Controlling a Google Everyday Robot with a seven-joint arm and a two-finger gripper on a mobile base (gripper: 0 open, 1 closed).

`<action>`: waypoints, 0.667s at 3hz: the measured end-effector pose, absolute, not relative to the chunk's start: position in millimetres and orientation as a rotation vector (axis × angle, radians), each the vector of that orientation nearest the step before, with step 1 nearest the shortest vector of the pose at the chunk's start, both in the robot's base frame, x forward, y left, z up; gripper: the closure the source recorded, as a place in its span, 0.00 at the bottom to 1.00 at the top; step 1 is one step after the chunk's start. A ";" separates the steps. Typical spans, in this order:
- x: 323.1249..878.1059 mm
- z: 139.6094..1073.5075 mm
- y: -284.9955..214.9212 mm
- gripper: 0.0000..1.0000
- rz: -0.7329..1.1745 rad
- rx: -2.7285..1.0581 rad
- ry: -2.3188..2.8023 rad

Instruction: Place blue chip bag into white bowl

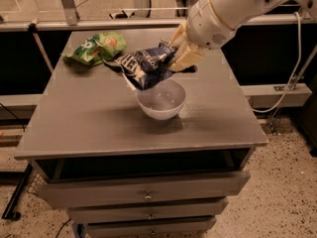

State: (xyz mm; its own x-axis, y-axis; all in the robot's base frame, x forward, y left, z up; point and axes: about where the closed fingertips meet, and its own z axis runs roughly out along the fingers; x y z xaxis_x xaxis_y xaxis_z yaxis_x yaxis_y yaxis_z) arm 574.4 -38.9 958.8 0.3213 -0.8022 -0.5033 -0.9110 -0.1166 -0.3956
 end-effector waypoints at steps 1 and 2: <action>569.4 950.9 -32.2 1.00 0.230 -1.948 1.532; 566.8 939.7 -33.0 1.00 0.233 -1.941 1.586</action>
Offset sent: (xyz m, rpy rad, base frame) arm -0.0092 0.0018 -0.0285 -0.0425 0.0795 -0.0707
